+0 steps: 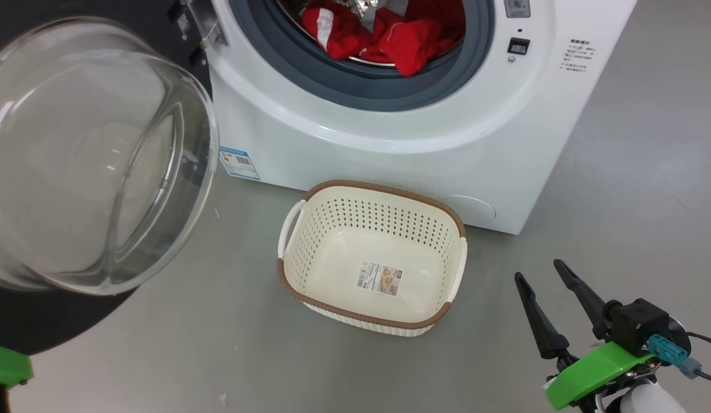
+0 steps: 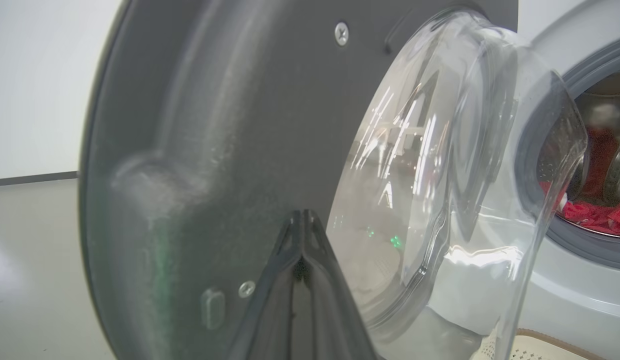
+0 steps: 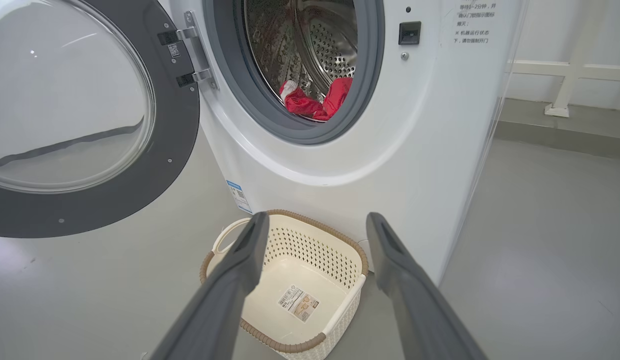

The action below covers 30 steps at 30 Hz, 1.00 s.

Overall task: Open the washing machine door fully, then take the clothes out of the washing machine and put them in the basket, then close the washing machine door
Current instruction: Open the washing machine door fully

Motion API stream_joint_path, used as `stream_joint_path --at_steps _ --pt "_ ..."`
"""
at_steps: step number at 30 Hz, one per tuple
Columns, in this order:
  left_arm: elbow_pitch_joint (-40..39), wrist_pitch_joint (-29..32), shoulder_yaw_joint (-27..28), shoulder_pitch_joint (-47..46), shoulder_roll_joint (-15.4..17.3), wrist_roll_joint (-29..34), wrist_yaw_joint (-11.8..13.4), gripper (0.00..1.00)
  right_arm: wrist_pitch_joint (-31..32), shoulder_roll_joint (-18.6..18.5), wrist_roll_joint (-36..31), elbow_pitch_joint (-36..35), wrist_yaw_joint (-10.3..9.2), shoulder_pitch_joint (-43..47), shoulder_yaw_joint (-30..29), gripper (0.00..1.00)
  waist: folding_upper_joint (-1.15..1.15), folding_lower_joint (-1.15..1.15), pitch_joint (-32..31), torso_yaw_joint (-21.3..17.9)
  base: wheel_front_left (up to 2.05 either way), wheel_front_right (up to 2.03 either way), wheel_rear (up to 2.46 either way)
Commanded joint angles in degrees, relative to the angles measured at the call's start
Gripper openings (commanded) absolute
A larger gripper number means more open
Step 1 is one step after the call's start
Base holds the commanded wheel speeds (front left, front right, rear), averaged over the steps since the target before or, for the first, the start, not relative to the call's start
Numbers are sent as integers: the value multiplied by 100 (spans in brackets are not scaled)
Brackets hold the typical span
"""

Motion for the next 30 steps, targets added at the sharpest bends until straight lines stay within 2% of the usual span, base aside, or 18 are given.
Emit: stream_joint_path --at_steps 1,17,22,30 --pt "-48 -29 303 -222 382 59 2 0 -54 -54 -61 -154 36 -173 151 100 0 0 27 -25 0 0 0" --pt "930 -29 880 -821 862 468 0 0 -54 -43 -82 -184 36 -292 192 100 0 0 242 -213 0 0 0" --pt "1218 -29 974 -999 1038 544 -64 0 -54 -49 -88 -181 36 -325 172 100 0 0 270 -253 0 0 0" --pt "1518 -29 1178 -1138 1146 493 -215 0 -54 -23 -99 -166 36 -352 158 100 0 0 233 -271 0 0 0"
